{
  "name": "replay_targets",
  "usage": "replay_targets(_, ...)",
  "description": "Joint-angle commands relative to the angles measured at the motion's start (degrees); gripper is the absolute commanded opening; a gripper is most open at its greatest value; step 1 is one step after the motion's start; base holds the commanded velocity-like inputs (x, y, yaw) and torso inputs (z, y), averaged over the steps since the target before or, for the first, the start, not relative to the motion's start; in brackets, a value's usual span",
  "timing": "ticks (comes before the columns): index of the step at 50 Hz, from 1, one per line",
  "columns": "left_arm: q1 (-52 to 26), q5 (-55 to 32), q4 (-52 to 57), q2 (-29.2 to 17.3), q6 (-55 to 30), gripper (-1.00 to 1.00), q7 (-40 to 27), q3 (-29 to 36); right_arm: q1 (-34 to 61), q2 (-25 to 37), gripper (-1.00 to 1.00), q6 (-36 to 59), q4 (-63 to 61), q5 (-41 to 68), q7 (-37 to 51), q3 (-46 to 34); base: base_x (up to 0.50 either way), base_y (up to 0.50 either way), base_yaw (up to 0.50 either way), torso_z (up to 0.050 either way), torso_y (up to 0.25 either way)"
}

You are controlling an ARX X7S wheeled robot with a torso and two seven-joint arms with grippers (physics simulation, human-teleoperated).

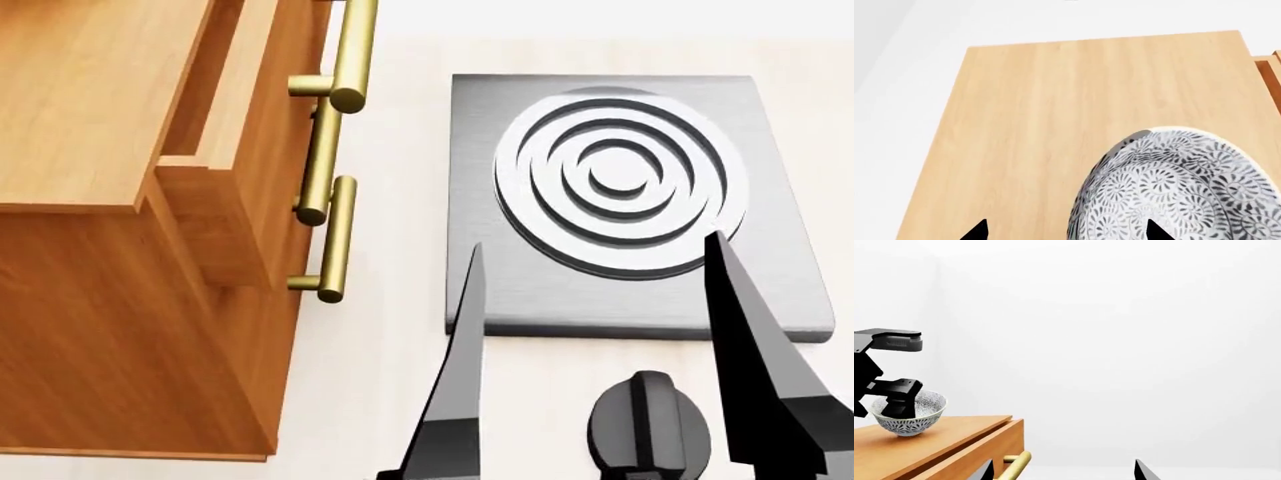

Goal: Pick the akita bowl on the wooden cabinet and place it on the plate.

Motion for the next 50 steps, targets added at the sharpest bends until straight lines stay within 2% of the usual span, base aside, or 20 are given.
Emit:
replay_targets(1, 2.85, 1.82, -0.72, 0.0, 0.58, 1.0, 3.33, 6.67, -0.08, 0.04, 1.0, -0.17, 0.11, -0.06, 0.01, 0.13, 0.0, 0.0, 0.0, 0.0, 0.0)
replay_targets(4, 2.77, 1.45, -0.71, -0.03, 2.11, 1.0, 3.42, 6.74, -0.15, 0.07, 1.0, -0.32, 0.18, -0.1, 0.0, 0.17, 0.0, 0.0, 0.0, 0.0, -0.003)
replay_targets(5, 2.8, 2.02, -0.71, 0.33, 4.01, -1.0, 4.42, 8.23, -0.19, 0.11, 1.0, -0.41, 0.25, -0.08, 0.02, 0.2, 0.0, 0.0, 0.0, 0.0, 0.0)
replay_targets(6, 2.82, 1.95, -0.71, 0.35, 4.04, -1.0, 4.14, 8.27, -0.2, 0.11, 1.0, -0.47, 0.26, -0.09, -0.01, 0.21, 0.0, 0.0, 0.0, 0.0, 0.0)
replay_targets(7, 3.24, 4.11, -0.71, 1.05, 5.66, -1.0, 5.24, 12.51, -0.18, 0.12, 1.0, -0.38, 0.24, -0.1, -0.01, 0.21, 0.0, 0.0, 0.0, 0.0, 0.0)
replay_targets(14, 2.9, 2.55, -0.71, 0.86, 6.74, -1.0, 3.53, 12.87, -0.3, 0.2, 1.0, -0.51, 0.33, -0.04, -0.02, 0.26, 0.0, 0.0, 0.0, 0.0, -0.003)
replay_targets(16, 3.21, 4.34, -0.71, 1.4, 8.37, -1.0, 4.77, 17.24, -0.26, 0.22, 1.0, -0.37, 0.18, -0.06, 0.01, 0.26, 0.0, 0.0, 0.0, 0.0, 0.0)
replay_targets(40, 0.64, 1.54, -0.7, 2.47, 12.44, -1.0, 2.57, 19.26, -0.26, 0.37, 1.0, -0.06, -0.23, -0.27, 0.23, 0.31, 0.0, 0.0, 0.0, 0.0, -0.002)
replay_targets(50, -0.89, 1.54, -0.68, 3.69, 18.88, -1.0, 1.14, 19.74, -0.22, 0.56, 1.0, 0.18, -0.47, -0.36, 0.45, 0.35, 0.0, 0.0, 0.0, 0.0, 0.0)
